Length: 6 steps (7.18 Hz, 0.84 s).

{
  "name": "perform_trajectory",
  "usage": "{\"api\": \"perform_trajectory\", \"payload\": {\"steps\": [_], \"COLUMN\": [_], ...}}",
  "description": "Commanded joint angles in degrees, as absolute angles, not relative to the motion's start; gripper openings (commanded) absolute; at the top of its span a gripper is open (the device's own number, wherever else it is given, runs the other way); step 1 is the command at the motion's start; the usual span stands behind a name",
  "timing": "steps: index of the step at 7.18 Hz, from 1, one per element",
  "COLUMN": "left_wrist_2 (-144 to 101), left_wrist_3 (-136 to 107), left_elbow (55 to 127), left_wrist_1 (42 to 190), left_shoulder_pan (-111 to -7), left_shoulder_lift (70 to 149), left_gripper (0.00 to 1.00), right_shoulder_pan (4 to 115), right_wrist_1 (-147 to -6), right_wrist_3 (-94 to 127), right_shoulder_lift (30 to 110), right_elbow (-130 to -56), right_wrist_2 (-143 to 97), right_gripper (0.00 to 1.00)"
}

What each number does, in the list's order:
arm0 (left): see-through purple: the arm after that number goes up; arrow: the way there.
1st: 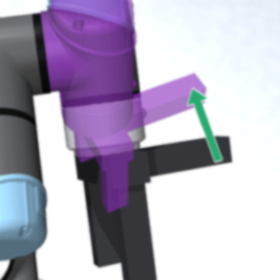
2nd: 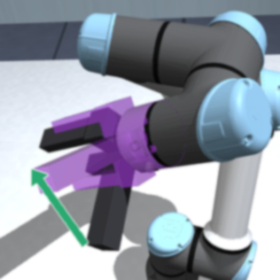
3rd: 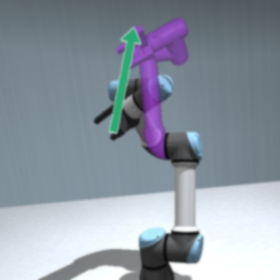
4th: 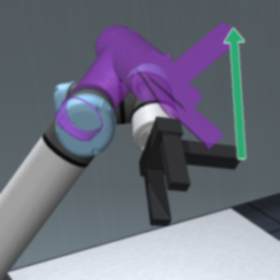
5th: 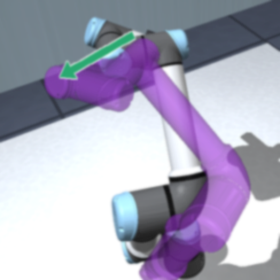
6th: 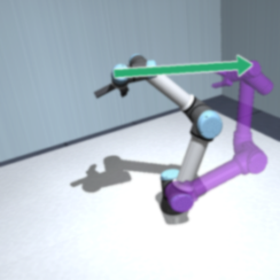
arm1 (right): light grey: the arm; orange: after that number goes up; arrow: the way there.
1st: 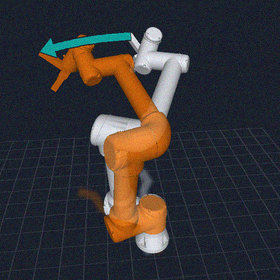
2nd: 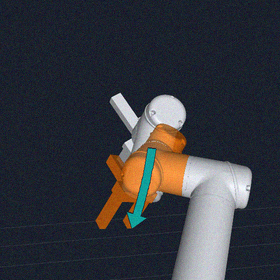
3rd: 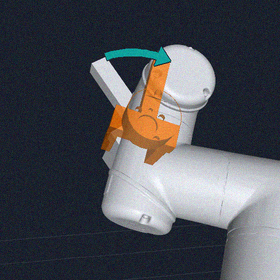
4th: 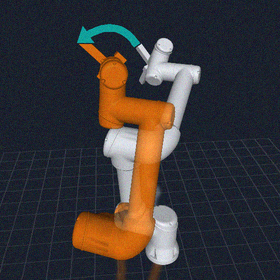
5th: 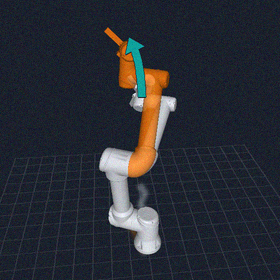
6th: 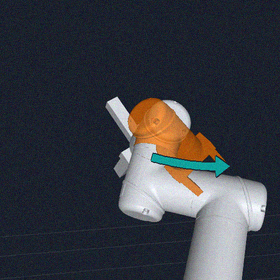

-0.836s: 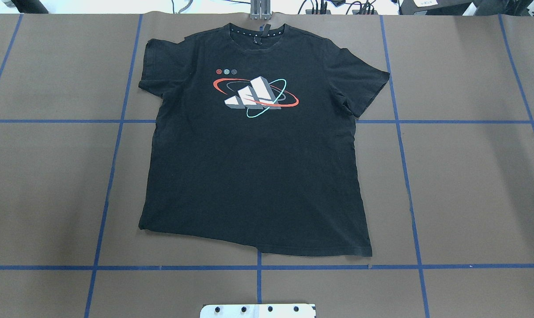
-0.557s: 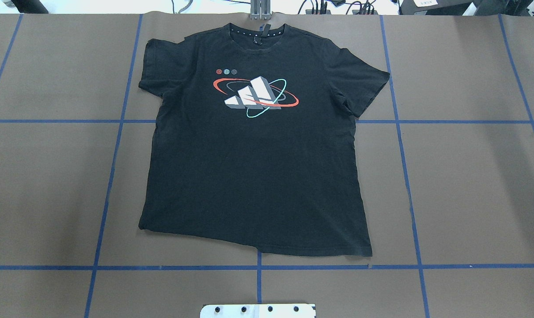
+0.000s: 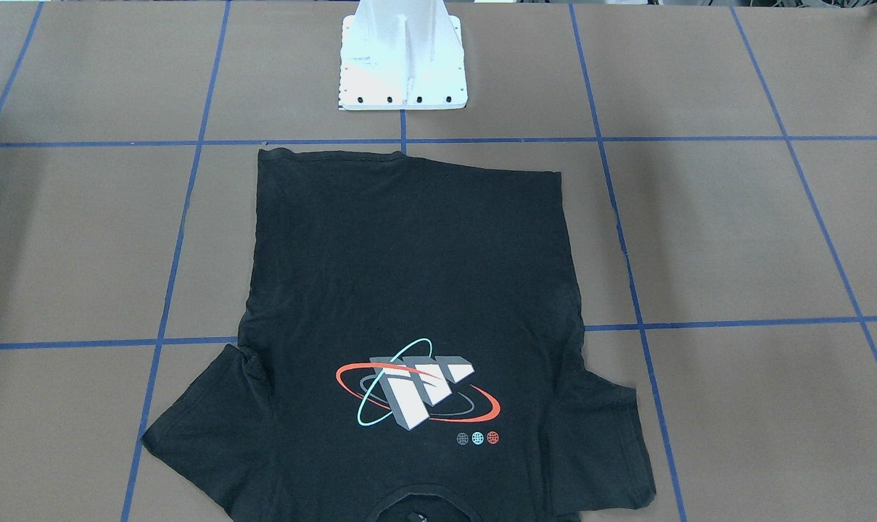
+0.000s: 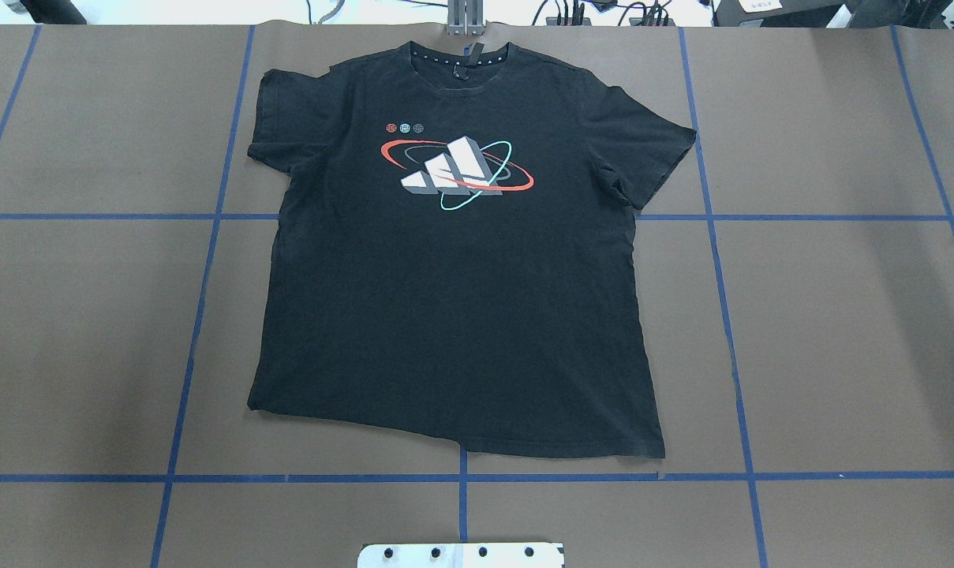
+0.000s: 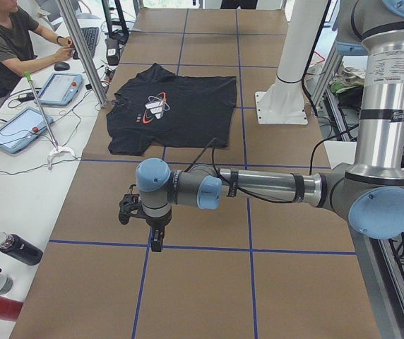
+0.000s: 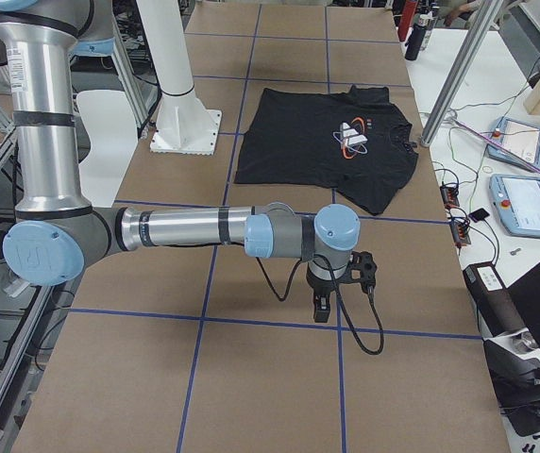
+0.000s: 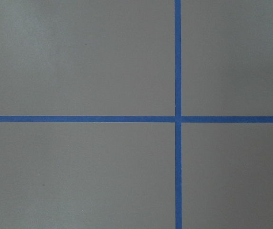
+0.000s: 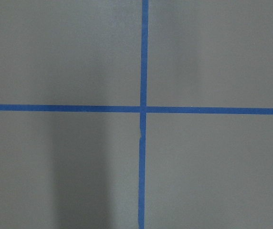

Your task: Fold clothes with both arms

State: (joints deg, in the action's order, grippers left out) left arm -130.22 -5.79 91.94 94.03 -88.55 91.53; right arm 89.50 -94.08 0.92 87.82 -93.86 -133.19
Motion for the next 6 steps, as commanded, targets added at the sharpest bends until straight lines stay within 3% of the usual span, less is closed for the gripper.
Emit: {"api": "perform_trajectory", "payload": {"steps": [1,4,6], "left_wrist_2": [-130.25,-130.95,-130.34], "left_wrist_3": [-6.24,-6.50,-7.47], "left_elbow": [94.29,93.35,89.93], "left_wrist_1": [93.87,93.87,107.57], "left_shoulder_pan": [-88.42,-82.39,-77.63], "left_shoulder_lift": [93.85,105.96,107.05], "left_gripper": [1.00,1.00,1.00], "right_shoulder_pan": [89.47,85.62,79.76], "right_wrist_1": [-94.04,-94.13,-85.07], "right_wrist_3": [2.45,11.10,15.90], "right_shoulder_lift": [86.93,80.61,77.18], "right_elbow": [-96.06,-95.81,-93.71], "right_wrist_2": [-133.33,-132.54,-132.63], "right_gripper": [1.00,1.00,1.00]}}
